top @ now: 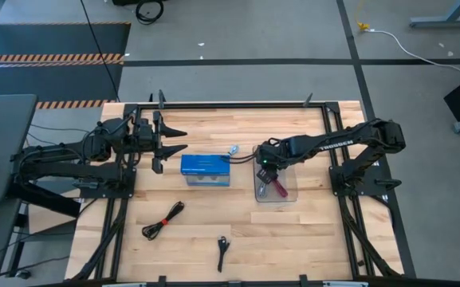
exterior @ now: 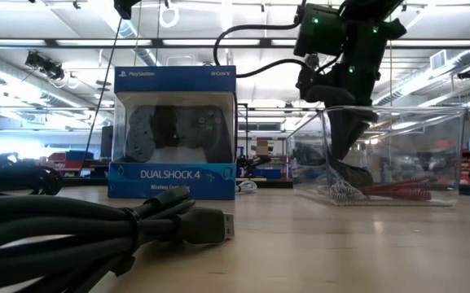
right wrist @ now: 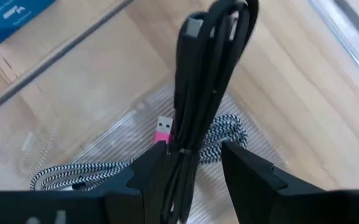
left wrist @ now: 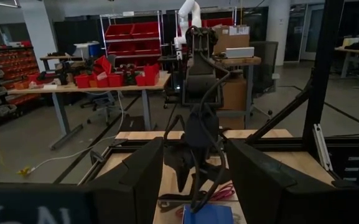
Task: Pick and place USB-C Cables
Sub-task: Put the top black charger cable into the transparent bin
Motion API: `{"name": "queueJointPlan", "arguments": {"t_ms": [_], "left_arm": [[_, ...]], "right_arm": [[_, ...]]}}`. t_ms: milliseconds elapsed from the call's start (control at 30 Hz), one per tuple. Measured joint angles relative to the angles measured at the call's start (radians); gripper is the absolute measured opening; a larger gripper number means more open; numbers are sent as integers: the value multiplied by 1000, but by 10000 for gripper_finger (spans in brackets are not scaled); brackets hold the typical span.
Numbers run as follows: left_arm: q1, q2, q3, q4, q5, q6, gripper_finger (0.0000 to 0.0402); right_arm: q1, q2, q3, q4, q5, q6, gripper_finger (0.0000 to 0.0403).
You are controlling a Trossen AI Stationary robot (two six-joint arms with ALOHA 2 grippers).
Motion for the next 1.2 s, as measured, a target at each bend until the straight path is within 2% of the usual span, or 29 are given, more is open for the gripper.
{"name": "queueJointPlan", "arguments": {"t_ms": [633,867,1200], "left_arm": [[0,0,0,1,0,-1,185],[0,0,0,1,0,-1,185],[0,0,0,0,0,-14,185]], "right_arm": [[-6,0,-4,78,7,-15,127],[-13,1,-5,70,-68,0,115],[-13,-1,-106,159,-69,18,113]]}}
